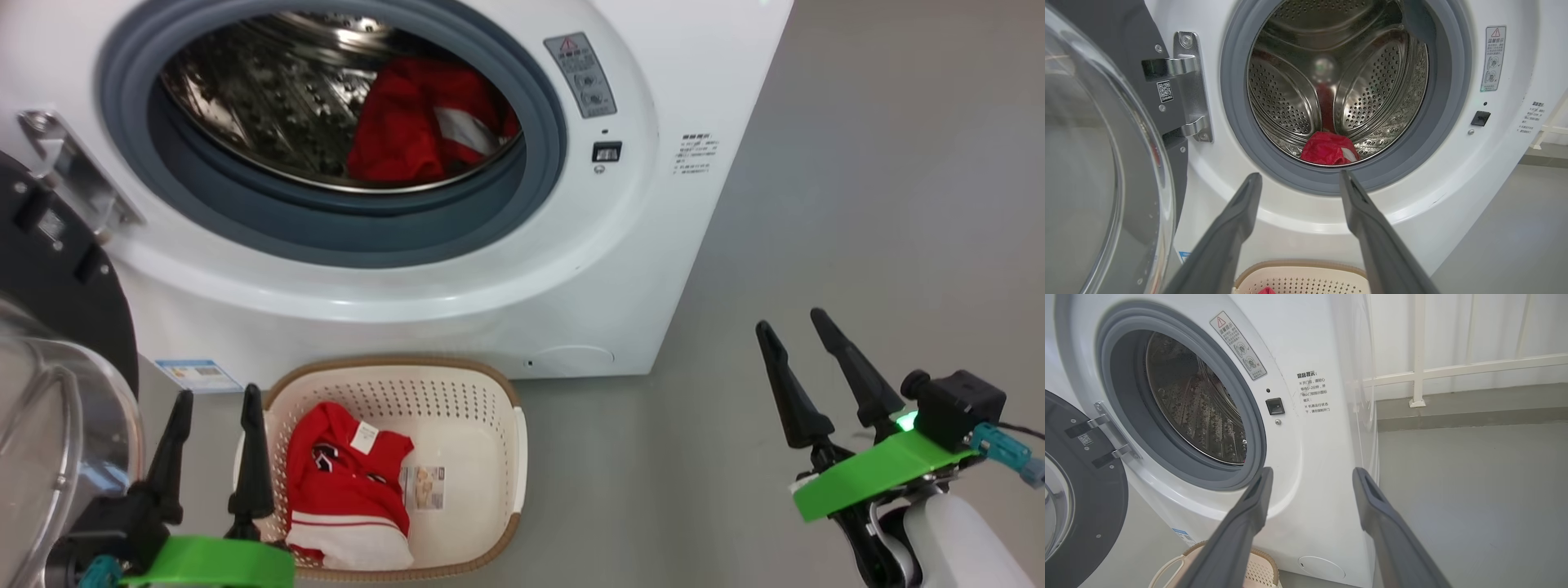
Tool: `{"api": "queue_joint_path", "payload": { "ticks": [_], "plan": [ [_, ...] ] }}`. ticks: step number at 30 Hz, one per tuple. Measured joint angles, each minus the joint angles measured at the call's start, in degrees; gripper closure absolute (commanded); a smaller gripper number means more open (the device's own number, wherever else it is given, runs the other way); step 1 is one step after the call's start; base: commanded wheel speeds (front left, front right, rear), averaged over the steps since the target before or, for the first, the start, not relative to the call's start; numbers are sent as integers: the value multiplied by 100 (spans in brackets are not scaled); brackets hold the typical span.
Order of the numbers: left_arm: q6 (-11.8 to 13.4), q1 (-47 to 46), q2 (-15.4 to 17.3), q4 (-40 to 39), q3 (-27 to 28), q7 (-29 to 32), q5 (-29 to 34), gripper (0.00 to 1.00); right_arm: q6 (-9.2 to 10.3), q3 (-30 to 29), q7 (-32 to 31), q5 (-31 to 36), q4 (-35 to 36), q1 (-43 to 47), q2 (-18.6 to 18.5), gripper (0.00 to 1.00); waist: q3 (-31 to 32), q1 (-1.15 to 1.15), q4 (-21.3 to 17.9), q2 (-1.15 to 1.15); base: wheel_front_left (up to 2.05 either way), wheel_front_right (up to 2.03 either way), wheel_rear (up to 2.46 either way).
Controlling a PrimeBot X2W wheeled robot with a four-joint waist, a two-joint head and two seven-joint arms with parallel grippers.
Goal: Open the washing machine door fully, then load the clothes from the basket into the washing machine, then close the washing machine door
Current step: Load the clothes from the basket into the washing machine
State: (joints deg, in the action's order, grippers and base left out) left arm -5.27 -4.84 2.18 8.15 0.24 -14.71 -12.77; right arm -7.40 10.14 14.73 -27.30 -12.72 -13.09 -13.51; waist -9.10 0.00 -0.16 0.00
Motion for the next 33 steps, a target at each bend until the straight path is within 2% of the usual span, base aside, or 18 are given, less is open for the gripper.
{"api": "queue_joint_path", "payload": {
  "ticks": [19, 33],
  "plan": [
    [-7, -901, 63, 797, -85, 0, 7, 0, 0, 26, 0, 0, 113, -542, 76, 0, -953, 0, -136, 0, 0, 0, 0],
    [-63, -1888, 157, 2013, -196, 1, 52, 0, 0, 144, 0, 0, 276, -1095, 112, 0, -1834, 0, -206, 0, 0, 0, 0]
  ]
}}
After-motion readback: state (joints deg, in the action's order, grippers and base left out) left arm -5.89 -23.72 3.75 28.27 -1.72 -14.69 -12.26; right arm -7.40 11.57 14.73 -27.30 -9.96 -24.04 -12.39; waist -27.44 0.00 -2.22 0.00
